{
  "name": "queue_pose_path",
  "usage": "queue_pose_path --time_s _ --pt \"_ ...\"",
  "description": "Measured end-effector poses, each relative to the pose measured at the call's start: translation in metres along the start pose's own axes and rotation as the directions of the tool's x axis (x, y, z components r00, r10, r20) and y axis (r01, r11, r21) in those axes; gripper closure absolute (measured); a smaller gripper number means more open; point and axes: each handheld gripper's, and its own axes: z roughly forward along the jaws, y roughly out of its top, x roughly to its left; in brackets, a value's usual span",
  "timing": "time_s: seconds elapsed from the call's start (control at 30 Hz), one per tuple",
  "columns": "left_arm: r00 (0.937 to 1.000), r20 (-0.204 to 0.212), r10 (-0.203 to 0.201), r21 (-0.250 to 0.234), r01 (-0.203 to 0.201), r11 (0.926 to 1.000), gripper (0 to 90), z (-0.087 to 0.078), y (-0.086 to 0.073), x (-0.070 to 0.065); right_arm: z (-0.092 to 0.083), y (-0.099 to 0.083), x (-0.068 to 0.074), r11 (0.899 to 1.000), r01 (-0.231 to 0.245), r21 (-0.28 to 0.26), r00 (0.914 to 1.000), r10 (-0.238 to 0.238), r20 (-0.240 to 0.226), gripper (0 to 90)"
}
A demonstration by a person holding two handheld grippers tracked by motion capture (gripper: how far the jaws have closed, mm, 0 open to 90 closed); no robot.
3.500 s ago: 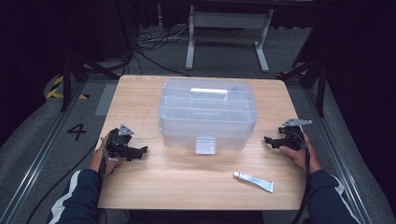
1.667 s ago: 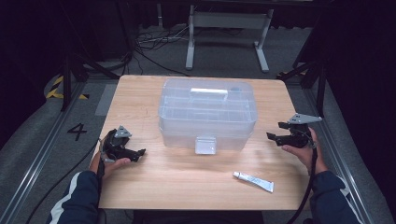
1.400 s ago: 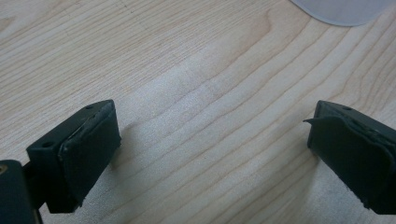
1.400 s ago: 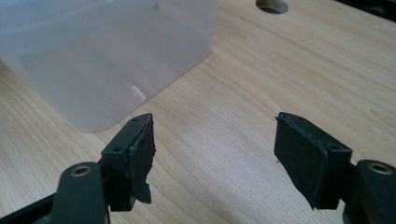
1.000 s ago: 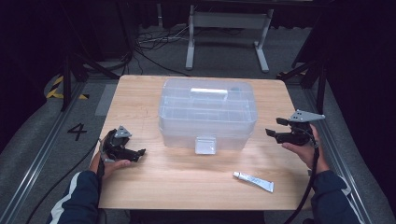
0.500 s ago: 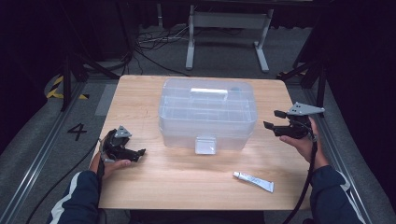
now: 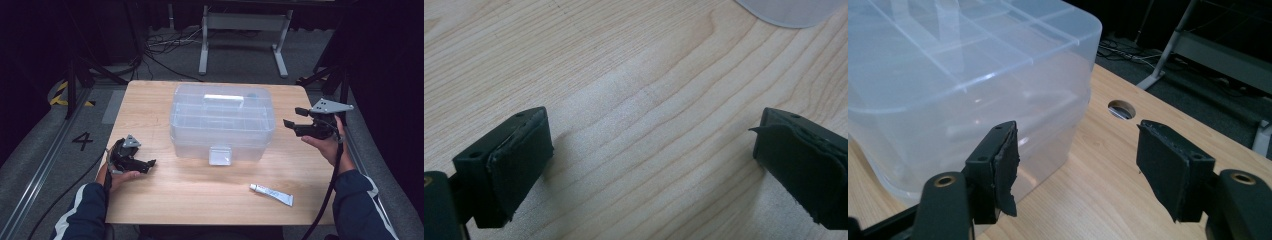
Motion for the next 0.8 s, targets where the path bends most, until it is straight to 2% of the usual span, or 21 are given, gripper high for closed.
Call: queue_pose_path --time_s 0.27,0.43,0.8 --pt "1.0000 0.000 0.000 0.000 0.000 1.0000 2.6 0.000 0.000 0.000 0.006 0.021 0.005 0.999 0.045 -0.003 0.9990 -0.045 0.000 34.5" --pt "1.0000 0.000 0.000 0.000 0.000 1.0000 2.6 0.000 0.000 0.000 0.010 0.032 0.008 0.998 0.052 -0.022 0.9986 -0.052 -0.013 34.6" --pt "1.0000 0.000 -0.001 -0.001 0.001 1.0000 2.6 0.000 0.000 0.000 0.025 0.049 0.018 0.997 0.079 -0.026 0.9959 -0.080 -0.043 34.7"
